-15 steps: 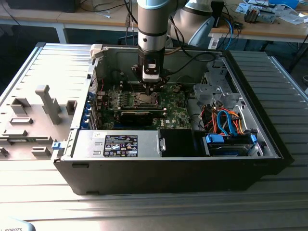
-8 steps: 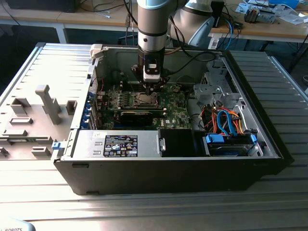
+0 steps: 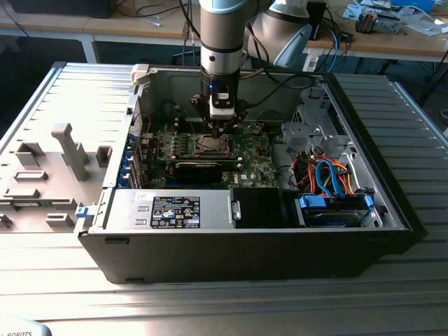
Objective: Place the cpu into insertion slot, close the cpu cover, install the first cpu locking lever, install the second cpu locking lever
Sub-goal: 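Install the first cpu locking lever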
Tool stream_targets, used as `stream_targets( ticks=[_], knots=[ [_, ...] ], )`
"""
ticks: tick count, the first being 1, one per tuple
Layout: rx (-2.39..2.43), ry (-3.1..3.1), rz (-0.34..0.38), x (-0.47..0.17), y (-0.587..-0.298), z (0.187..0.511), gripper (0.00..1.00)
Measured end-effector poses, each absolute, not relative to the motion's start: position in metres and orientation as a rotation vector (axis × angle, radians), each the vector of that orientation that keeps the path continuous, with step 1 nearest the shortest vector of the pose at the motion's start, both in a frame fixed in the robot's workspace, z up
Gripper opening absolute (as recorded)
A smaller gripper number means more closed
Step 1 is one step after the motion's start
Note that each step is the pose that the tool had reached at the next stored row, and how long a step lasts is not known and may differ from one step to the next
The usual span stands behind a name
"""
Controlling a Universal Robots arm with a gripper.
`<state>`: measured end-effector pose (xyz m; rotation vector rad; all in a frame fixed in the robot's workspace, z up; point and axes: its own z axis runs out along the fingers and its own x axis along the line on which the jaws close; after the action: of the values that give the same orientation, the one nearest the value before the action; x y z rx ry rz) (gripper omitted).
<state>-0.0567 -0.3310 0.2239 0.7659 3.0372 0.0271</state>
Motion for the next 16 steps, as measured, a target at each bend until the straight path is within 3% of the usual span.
stream_targets(
  ticks=[16],
  knots=[
    [0.667, 3.06, 0.028, -0.0566, -0.331, 0.2239, 0.11]
  ],
)
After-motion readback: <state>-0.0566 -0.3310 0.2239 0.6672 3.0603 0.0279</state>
